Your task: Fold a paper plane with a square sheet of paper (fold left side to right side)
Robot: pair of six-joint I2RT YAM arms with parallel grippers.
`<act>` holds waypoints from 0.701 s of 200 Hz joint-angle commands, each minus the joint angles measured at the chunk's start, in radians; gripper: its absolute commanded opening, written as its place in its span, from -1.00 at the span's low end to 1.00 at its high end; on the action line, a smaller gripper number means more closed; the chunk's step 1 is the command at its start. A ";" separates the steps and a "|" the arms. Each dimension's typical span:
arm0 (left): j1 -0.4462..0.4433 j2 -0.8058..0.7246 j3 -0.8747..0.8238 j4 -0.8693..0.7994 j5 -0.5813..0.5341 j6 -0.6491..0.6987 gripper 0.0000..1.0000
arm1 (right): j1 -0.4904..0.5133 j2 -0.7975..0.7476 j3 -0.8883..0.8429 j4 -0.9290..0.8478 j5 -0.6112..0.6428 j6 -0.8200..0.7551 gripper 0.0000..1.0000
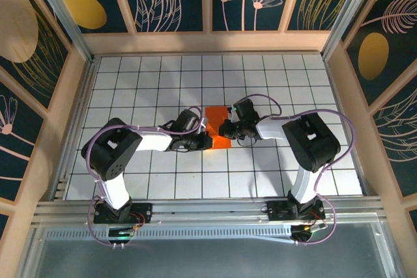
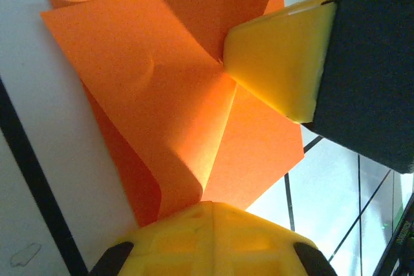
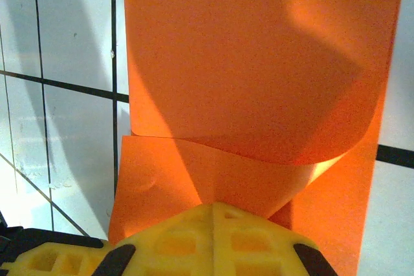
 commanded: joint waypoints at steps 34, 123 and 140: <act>-0.007 0.031 -0.021 -0.003 -0.026 0.007 -0.94 | 0.013 0.014 0.029 -0.061 0.022 -0.026 -1.00; -0.015 0.040 -0.051 0.007 -0.051 0.008 -1.00 | 0.030 -0.143 -0.024 0.029 0.022 -0.041 -1.00; -0.014 0.041 -0.049 0.006 -0.051 0.010 -1.00 | 0.049 -0.149 -0.060 0.065 0.025 -0.021 -1.00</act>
